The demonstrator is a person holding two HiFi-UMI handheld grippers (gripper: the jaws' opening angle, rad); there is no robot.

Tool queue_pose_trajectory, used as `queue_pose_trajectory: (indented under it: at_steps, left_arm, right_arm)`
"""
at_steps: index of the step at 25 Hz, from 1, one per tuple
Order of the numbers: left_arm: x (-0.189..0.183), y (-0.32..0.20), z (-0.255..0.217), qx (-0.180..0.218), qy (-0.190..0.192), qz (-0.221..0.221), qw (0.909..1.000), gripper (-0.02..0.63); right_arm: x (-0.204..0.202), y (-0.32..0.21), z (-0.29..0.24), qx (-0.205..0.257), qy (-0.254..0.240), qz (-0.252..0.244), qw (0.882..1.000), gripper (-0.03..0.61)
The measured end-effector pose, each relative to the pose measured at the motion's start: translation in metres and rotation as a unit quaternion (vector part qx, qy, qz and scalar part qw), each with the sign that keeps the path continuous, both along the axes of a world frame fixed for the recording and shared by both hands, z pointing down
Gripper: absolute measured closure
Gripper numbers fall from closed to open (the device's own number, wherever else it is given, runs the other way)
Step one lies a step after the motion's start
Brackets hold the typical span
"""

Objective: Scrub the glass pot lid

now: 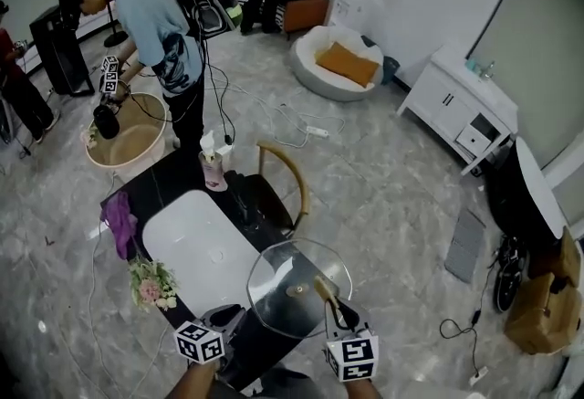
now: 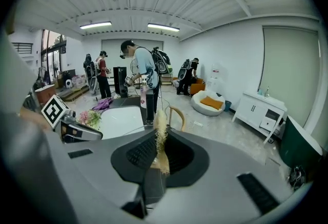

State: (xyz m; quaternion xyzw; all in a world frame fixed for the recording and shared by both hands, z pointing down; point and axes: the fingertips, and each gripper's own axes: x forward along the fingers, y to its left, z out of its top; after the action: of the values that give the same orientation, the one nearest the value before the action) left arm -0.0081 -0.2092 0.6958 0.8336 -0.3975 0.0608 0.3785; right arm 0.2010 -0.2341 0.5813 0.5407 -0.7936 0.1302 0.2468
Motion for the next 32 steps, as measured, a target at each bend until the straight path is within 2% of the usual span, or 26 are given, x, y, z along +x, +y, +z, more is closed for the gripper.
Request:
queue_pose_trajectory:
  at_steps: [4, 7, 13, 16, 18, 21, 24, 28, 32]
  left_arm:
    - [0.015, -0.006, 0.026, -0.021, 0.026, -0.012, 0.9994, 0.448]
    - [0.023, -0.011, 0.039, -0.040, 0.054, -0.032, 0.9972, 0.378]
    - [0.035, -0.007, 0.057, -0.088, 0.081, -0.043, 0.9919, 0.379]
    - [0.042, -0.006, 0.060, -0.105, 0.097, -0.041, 0.9888, 0.403]
    - [0.046, -0.006, 0.060, -0.119, 0.111, -0.041, 0.9859, 0.461]
    - [0.046, -0.007, 0.061, -0.139, 0.127, -0.058, 0.9804, 0.488]
    - [0.045, -0.007, 0.062, -0.151, 0.131, -0.072, 0.9771, 0.501]
    - [0.045, -0.005, 0.062, -0.155, 0.124, -0.076, 0.9772, 0.517]
    - [0.044, -0.005, 0.063, -0.158, 0.122, -0.081, 0.9766, 0.523]
  right_arm:
    - [0.003, -0.004, 0.036, -0.017, 0.024, -0.007, 1.000, 0.534]
    - [0.008, -0.006, 0.060, -0.022, 0.066, -0.019, 0.997, 0.534]
    - [0.012, -0.003, 0.105, -0.026, 0.170, -0.055, 0.984, 0.534]
    - [0.001, 0.001, 0.126, -0.037, 0.198, -0.086, 0.976, 0.534]
    - [-0.019, 0.010, 0.143, -0.059, 0.189, -0.122, 0.973, 0.534]
    - [-0.071, 0.038, 0.162, -0.101, 0.141, -0.213, 0.962, 0.534]
    - [-0.117, 0.064, 0.161, -0.110, 0.094, -0.285, 0.948, 0.534]
    - [-0.127, 0.069, 0.160, -0.115, 0.093, -0.302, 0.942, 0.532]
    - [-0.104, 0.057, 0.163, -0.114, 0.119, -0.284, 0.944, 0.534]
